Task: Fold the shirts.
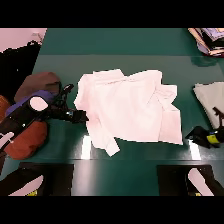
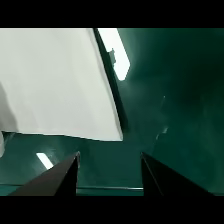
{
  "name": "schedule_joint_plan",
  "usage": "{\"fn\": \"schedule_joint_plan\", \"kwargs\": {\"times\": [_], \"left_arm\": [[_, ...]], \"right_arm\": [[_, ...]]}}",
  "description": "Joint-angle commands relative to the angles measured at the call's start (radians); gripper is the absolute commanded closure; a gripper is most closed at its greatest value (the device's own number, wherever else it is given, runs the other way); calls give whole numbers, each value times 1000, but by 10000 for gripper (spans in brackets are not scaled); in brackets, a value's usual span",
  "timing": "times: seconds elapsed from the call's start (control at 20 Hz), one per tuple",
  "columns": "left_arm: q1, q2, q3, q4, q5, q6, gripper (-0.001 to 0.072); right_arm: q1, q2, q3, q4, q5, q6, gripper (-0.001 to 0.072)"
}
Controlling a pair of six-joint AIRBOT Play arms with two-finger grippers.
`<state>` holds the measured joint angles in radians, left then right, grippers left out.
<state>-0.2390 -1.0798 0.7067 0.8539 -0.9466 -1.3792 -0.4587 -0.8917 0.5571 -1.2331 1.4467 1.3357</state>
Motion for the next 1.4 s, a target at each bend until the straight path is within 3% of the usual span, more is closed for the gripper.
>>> {"fn": "schedule_joint_plan", "kwargs": {"times": [0.0,0.2,0.25,0.45,0.5,0.7,0.95,1.15,1.35], "left_arm": [[0,0,9,3,-5,0,687],[0,0,9,3,-5,0,686],[0,0,9,3,-5,0,687],[0,1,16,45,-41,-1,688],[0,8,29,77,-63,-6,687],[0,129,171,265,-159,-91,688],[0,270,632,411,-289,-110,687],[0,275,1084,437,-269,-111,687],[0,275,1410,449,-183,-118,688]], "right_arm": [[-50,-58,-117,93,-71,-42,282],[27,-156,-114,117,-141,-43,287],[49,-174,-114,117,-151,-43,336],[119,-166,-114,116,-209,-43,676],[131,-136,-113,117,-222,-43,695],[141,18,21,119,-158,-32,696],[135,171,454,292,-173,-27,696],[135,188,872,280,-180,-27,696],[135,132,1263,174,-117,-7,696]]}}
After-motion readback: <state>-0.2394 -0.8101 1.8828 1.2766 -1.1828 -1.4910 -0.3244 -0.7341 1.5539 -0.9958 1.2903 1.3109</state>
